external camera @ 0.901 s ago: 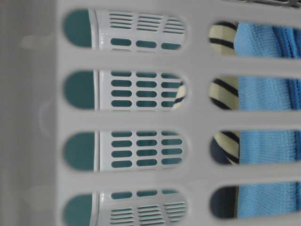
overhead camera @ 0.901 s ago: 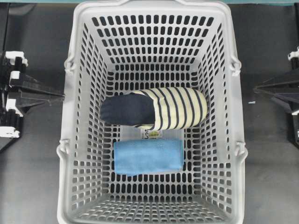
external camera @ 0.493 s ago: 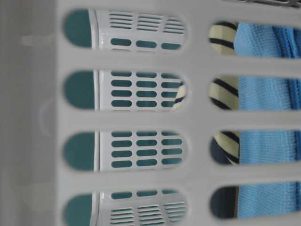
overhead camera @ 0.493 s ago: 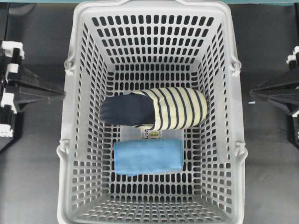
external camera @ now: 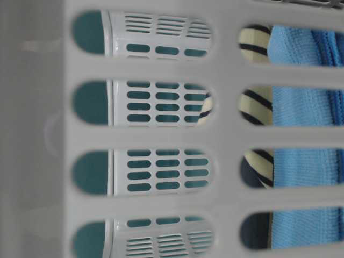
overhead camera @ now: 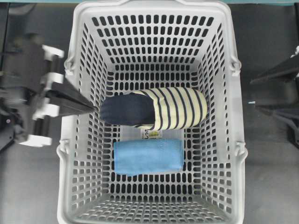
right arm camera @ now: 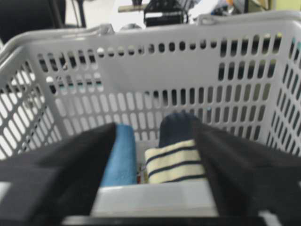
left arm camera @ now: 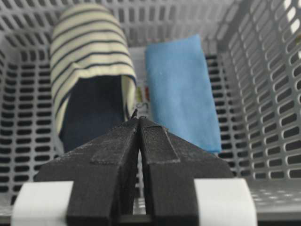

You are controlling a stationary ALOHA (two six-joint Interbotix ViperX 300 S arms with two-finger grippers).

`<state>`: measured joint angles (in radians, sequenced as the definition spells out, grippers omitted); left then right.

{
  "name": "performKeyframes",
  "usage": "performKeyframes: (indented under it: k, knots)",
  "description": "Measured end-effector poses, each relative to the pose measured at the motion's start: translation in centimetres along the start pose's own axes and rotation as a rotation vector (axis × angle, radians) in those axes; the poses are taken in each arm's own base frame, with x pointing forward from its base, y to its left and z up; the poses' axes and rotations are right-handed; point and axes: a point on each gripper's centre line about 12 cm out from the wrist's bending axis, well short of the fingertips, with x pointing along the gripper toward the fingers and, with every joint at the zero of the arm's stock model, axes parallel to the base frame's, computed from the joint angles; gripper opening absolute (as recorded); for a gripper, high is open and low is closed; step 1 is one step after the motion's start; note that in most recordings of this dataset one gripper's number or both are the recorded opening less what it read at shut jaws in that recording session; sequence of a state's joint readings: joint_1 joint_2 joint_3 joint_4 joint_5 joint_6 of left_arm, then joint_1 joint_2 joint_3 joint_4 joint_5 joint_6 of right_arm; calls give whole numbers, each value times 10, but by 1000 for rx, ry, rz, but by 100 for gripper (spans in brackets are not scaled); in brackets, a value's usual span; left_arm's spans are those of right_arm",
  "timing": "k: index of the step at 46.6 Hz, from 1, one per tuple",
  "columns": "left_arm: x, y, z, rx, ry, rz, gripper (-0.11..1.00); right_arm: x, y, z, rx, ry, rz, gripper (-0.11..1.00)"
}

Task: Pick up the blue cloth from the shopping basket with the left arm.
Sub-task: 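Lower the open left gripper over the light-blue cloth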

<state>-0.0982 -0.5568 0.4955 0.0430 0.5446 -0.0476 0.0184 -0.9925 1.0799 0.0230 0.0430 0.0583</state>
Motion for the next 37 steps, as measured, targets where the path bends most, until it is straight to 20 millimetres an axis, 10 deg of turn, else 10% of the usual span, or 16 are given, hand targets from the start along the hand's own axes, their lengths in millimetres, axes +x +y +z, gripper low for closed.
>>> performKeyframes:
  k: [6,20,37]
  knots:
    - [19,-3,7,-3,81,-4,13,0,0,-1,-1,3,-2,73]
    - [83,-15,16,-100,299,1,90,-2,0,1,-5,-8,1,72]
    - [163,-40,-20,-92,485,-13,91,-4,0,3,-8,-18,0,72]
